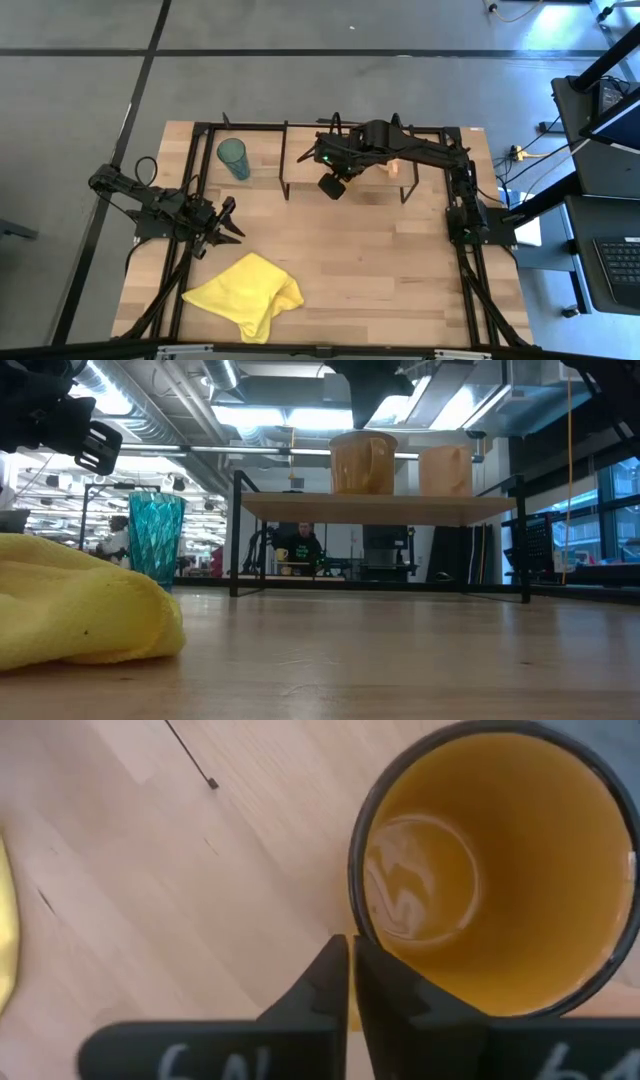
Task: Stack small to large cups/mugs on shelf
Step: Put the orange mug on the shelf
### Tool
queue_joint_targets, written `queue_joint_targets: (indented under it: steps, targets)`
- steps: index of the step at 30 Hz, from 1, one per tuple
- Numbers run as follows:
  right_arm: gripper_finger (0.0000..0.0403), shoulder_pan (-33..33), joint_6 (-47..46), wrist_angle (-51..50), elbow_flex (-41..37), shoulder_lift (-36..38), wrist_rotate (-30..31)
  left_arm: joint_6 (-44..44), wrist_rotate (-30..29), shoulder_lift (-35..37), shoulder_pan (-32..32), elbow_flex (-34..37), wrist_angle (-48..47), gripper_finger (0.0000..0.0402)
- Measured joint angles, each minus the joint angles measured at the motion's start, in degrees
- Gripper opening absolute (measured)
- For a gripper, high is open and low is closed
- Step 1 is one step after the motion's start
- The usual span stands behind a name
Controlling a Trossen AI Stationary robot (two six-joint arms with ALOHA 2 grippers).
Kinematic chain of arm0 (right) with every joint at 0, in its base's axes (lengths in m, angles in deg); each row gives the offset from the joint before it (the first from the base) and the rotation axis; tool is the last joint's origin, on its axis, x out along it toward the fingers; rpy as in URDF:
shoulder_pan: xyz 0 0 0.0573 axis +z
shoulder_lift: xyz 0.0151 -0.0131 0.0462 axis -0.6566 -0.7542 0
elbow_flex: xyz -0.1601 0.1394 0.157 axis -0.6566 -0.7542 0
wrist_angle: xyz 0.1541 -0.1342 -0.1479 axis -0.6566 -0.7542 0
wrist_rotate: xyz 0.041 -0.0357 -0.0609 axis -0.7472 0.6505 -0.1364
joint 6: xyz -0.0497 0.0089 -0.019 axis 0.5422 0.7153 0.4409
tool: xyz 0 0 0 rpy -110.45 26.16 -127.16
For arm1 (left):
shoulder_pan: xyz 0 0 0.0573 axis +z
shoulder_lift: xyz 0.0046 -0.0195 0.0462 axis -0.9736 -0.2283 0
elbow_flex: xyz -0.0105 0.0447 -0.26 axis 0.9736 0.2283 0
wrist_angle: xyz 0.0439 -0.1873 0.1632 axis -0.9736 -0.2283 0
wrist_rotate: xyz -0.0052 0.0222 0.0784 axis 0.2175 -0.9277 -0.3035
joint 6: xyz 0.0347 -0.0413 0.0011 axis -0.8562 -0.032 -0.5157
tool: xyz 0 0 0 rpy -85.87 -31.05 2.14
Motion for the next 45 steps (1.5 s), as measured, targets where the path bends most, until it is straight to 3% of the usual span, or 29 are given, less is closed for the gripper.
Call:
queue_joint_targets:
  steps: [9,15,18,25,36,39,45]
  targets:
    - [0.0101,0.0,1.4,7.3,0.0,0.1,0.8,0.0,0.0,0.0,0.0,0.0,0.0,0.0087]
    - [0.0109,-0.7,0.9,5.8,0.3,1.5,13.7,0.0,0.0,0.0,0.0,0.0,0.0,0.0087]
    - [0.0098,-2.8,0.9,0.5,0.3,1.5,16.0,0.0,0.0,0.0,0.0,0.0,0.0,0.0087]
    - [0.0090,-8.5,9.0,1.2,-0.2,1.4,8.9,0.0,0.0,0.0,0.0,0.0,0.0,0.0087]
    - [0.0130,-16.1,27.5,2.5,0.3,3.1,-1.9,0.0,0.0,0.0,0.0,0.0,0.0,0.0087]
    - [0.0138,-18.6,29.7,2.6,0.3,3.1,-8.1,0.0,0.0,0.0,0.0,0.0,0.0,0.0087]
    - [0.0137,-21.4,33.7,3.0,0.0,2.9,-12.3,0.0,0.0,0.0,0.0,0.0,0.0,0.0087]
